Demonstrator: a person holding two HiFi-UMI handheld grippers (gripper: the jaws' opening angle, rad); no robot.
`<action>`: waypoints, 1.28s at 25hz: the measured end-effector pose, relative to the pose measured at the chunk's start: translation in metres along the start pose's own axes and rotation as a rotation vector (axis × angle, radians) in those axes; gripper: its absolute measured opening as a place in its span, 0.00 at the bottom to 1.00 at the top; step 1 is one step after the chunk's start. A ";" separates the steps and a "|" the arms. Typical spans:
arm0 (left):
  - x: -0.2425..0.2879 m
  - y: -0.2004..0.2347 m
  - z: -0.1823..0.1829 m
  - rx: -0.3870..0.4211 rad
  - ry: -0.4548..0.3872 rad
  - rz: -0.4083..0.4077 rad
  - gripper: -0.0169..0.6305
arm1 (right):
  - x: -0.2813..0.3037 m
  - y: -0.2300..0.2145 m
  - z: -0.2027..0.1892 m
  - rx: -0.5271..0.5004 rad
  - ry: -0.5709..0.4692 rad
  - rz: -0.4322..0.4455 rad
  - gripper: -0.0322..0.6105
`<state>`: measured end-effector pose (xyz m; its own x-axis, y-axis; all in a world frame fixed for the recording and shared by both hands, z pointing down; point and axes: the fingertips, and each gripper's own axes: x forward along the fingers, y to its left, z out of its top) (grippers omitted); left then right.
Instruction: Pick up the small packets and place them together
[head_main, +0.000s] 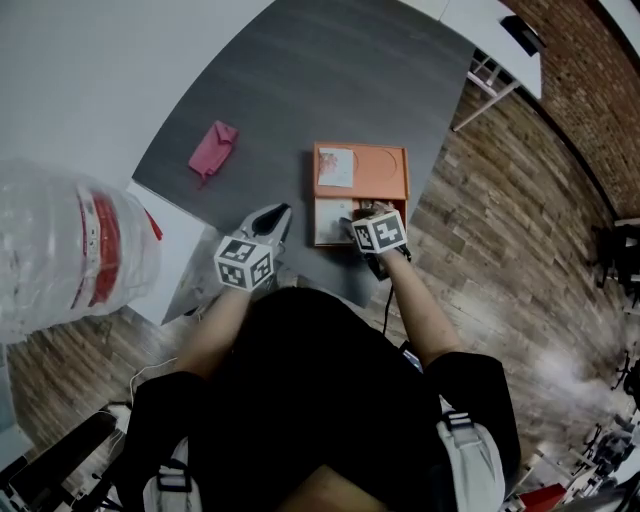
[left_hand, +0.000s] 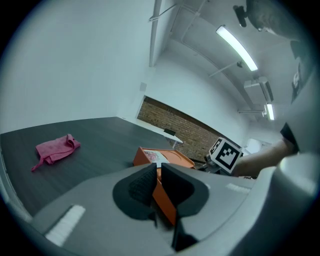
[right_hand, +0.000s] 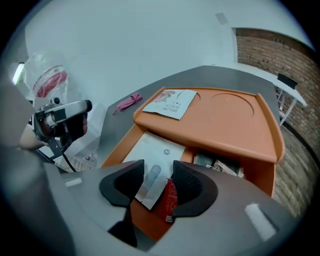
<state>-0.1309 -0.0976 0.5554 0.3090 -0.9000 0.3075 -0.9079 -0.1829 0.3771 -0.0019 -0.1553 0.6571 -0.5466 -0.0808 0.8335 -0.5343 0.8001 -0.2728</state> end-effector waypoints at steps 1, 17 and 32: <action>-0.002 0.002 -0.001 -0.003 0.002 0.005 0.07 | 0.003 -0.002 -0.001 0.006 0.014 -0.005 0.35; -0.006 0.020 -0.012 -0.039 0.034 0.011 0.07 | 0.021 -0.005 -0.016 -0.033 0.147 -0.111 0.48; 0.000 0.027 -0.022 -0.061 0.066 -0.014 0.07 | 0.019 -0.001 -0.019 -0.090 0.149 -0.139 0.35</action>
<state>-0.1494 -0.0936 0.5846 0.3408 -0.8694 0.3578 -0.8853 -0.1688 0.4333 0.0006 -0.1466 0.6819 -0.3670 -0.1109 0.9236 -0.5346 0.8377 -0.1119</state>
